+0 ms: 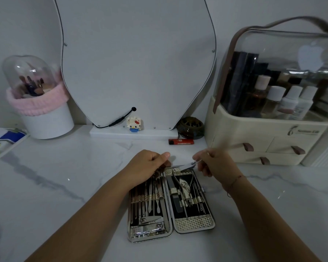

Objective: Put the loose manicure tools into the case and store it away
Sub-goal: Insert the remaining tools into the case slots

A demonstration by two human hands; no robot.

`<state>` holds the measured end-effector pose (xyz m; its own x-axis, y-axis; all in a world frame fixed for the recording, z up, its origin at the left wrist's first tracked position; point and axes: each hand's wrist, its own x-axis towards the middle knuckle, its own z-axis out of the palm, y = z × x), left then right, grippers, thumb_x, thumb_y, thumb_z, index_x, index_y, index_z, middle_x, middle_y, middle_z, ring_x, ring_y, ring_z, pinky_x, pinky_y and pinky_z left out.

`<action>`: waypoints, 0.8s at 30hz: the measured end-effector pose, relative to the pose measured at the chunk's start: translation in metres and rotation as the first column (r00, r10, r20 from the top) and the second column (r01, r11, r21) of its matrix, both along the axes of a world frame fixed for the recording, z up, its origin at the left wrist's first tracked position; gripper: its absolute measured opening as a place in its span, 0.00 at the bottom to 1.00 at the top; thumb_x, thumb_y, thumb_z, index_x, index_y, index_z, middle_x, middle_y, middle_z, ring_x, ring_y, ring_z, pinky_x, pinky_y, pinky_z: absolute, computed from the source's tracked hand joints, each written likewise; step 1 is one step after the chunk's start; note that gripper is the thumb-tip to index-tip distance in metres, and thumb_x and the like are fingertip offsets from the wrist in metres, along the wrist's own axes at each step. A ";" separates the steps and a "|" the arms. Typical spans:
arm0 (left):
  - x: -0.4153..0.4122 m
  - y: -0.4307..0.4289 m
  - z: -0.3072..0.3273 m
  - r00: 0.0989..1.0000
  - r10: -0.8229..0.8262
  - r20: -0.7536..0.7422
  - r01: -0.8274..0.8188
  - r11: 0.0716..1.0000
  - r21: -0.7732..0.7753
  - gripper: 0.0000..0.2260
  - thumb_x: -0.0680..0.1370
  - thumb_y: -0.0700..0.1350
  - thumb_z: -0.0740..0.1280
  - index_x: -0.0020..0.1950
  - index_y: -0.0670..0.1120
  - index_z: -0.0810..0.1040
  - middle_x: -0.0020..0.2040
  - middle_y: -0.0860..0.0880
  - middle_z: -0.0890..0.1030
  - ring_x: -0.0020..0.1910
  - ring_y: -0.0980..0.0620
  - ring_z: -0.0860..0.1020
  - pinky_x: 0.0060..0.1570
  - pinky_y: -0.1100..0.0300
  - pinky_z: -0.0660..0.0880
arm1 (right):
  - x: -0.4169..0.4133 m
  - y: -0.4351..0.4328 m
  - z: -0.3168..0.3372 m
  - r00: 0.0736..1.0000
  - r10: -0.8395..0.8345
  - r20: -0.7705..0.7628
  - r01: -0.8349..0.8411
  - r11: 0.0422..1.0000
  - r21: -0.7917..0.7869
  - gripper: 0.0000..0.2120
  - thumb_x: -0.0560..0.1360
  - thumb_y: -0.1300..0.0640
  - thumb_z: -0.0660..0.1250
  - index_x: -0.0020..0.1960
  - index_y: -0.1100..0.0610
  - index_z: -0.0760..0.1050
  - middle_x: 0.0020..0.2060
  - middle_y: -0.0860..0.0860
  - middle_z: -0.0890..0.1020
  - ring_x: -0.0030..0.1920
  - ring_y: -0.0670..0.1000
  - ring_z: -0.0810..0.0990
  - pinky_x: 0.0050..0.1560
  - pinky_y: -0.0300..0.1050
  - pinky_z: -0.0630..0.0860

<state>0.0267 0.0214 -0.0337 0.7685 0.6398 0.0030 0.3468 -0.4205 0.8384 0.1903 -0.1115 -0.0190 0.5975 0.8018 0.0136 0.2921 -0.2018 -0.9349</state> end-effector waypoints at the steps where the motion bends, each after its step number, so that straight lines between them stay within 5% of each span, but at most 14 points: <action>1: 0.000 0.000 0.000 1.000 0.001 -0.003 -0.001 1.000 0.001 0.19 0.78 0.59 0.58 0.48 0.51 0.85 0.50 0.47 0.84 0.52 0.50 0.79 0.48 0.68 0.68 | 0.001 -0.001 0.000 0.998 0.048 0.030 -0.048 0.999 -0.005 0.08 0.76 0.63 0.61 0.44 0.64 0.78 0.28 0.54 0.78 0.21 0.43 0.71 0.23 0.31 0.70; 6: 0.000 0.000 0.001 1.000 0.000 -0.004 0.000 1.000 0.005 0.19 0.78 0.59 0.57 0.48 0.52 0.85 0.51 0.48 0.84 0.52 0.53 0.79 0.47 0.69 0.68 | 0.008 -0.007 0.001 0.953 0.225 0.206 -0.207 0.973 -0.103 0.07 0.74 0.62 0.64 0.50 0.61 0.79 0.41 0.57 0.82 0.30 0.41 0.76 0.33 0.29 0.75; 12: 0.000 -0.001 0.001 1.000 0.003 -0.015 -0.003 1.000 0.017 0.19 0.78 0.60 0.57 0.48 0.52 0.84 0.50 0.45 0.84 0.53 0.49 0.79 0.48 0.66 0.69 | 0.002 -0.005 0.001 0.843 0.324 0.430 -0.258 0.944 -0.206 0.09 0.76 0.57 0.61 0.50 0.58 0.79 0.38 0.44 0.79 0.34 0.41 0.76 0.38 0.31 0.74; 18: 0.000 -0.002 0.002 1.000 0.011 -0.020 -0.011 1.000 0.019 0.19 0.78 0.60 0.57 0.48 0.51 0.85 0.41 0.50 0.83 0.44 0.53 0.80 0.46 0.60 0.72 | -0.008 -0.001 -0.003 0.822 0.358 0.443 -0.296 0.933 -0.205 0.07 0.76 0.57 0.62 0.50 0.56 0.77 0.43 0.45 0.79 0.46 0.43 0.78 0.50 0.34 0.74; 24: -0.002 -0.002 0.003 1.000 0.009 -0.010 -0.008 1.000 0.017 0.19 0.78 0.59 0.57 0.49 0.51 0.85 0.50 0.50 0.83 0.49 0.55 0.79 0.45 0.68 0.69 | -0.005 0.000 -0.004 0.882 0.184 0.434 -0.174 0.983 -0.065 0.08 0.73 0.60 0.68 0.51 0.57 0.77 0.38 0.52 0.82 0.37 0.46 0.82 0.45 0.37 0.80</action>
